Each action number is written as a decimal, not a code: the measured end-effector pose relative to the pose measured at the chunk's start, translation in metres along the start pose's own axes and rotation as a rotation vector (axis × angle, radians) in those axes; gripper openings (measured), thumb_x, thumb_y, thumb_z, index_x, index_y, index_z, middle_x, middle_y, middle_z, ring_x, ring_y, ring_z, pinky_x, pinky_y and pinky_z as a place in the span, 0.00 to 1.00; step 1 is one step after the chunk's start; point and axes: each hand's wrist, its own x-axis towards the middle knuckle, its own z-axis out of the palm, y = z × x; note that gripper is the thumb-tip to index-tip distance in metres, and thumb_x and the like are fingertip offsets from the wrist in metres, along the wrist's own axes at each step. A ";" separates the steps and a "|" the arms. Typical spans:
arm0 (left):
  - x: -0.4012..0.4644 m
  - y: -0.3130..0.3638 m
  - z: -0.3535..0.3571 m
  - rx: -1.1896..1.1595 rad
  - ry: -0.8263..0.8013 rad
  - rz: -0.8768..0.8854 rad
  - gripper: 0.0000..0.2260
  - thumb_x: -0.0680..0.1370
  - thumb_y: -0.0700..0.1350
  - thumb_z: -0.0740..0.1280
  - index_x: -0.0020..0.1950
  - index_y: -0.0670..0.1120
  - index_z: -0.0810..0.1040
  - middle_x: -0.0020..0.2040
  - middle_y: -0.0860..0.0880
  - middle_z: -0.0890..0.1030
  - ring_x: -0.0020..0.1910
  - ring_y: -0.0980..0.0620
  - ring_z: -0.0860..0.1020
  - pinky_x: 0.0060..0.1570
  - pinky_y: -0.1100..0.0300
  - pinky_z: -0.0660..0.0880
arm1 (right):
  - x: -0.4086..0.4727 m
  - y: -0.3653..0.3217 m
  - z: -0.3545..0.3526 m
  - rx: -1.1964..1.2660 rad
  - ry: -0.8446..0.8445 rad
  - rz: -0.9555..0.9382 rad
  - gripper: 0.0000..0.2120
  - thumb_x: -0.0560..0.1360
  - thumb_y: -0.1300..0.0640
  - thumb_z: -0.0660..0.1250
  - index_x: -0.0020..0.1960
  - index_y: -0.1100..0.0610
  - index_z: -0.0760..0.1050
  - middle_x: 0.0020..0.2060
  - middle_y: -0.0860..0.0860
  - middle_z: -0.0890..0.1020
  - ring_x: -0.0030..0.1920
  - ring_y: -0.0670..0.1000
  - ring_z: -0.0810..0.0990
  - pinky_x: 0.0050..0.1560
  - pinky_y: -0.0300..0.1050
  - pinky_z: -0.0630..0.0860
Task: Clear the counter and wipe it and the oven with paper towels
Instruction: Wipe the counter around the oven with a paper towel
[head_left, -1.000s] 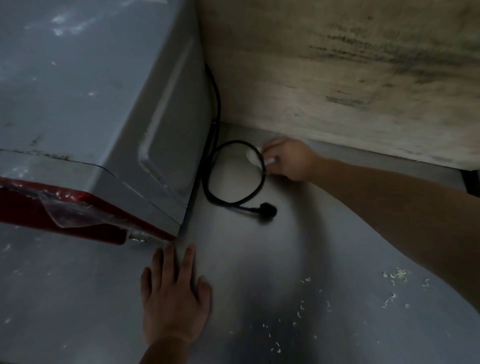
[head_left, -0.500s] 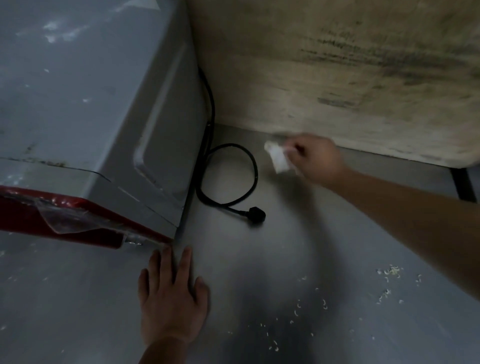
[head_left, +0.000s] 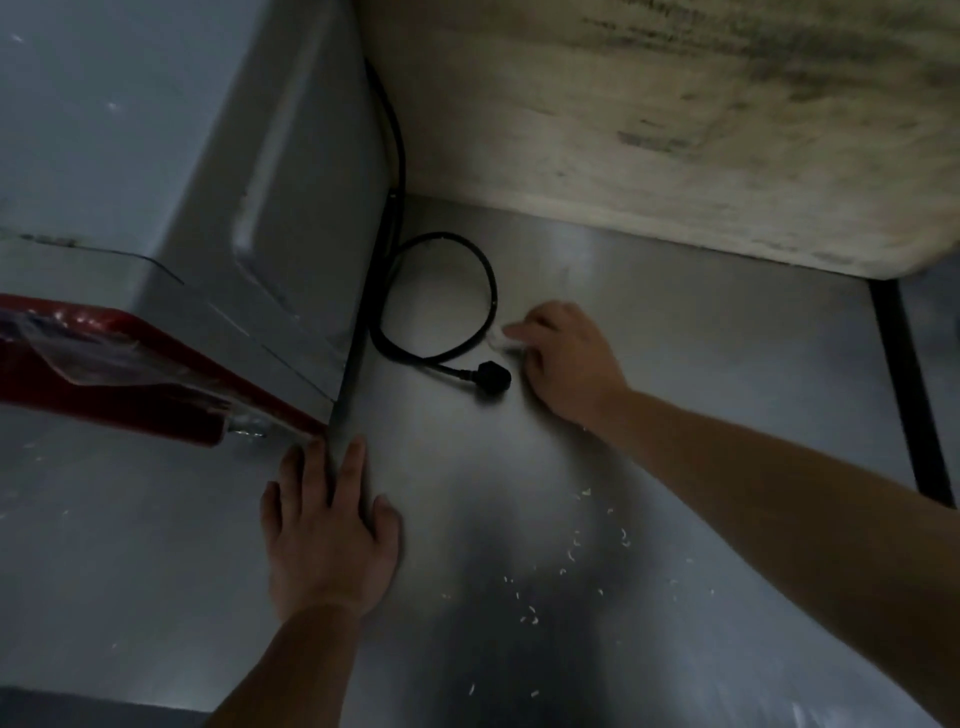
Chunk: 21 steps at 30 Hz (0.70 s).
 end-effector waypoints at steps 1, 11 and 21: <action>0.000 0.000 0.000 -0.007 0.000 0.000 0.32 0.76 0.59 0.52 0.79 0.53 0.63 0.78 0.41 0.63 0.78 0.39 0.57 0.74 0.40 0.56 | -0.021 -0.003 0.000 0.008 0.004 -0.007 0.19 0.70 0.61 0.64 0.60 0.55 0.81 0.53 0.55 0.80 0.55 0.60 0.75 0.58 0.51 0.74; -0.005 0.000 -0.002 -0.062 -0.010 0.014 0.33 0.77 0.61 0.46 0.81 0.53 0.59 0.81 0.43 0.56 0.80 0.42 0.50 0.77 0.43 0.49 | -0.150 -0.026 -0.028 0.099 -0.207 0.047 0.15 0.75 0.60 0.68 0.61 0.51 0.81 0.55 0.50 0.82 0.57 0.51 0.78 0.57 0.37 0.68; -0.003 0.001 -0.005 -0.029 -0.005 0.006 0.34 0.74 0.61 0.44 0.80 0.53 0.60 0.80 0.42 0.58 0.79 0.41 0.52 0.76 0.42 0.52 | -0.035 0.041 -0.051 -0.077 0.017 0.367 0.13 0.77 0.56 0.62 0.59 0.55 0.80 0.56 0.60 0.80 0.57 0.63 0.77 0.55 0.47 0.71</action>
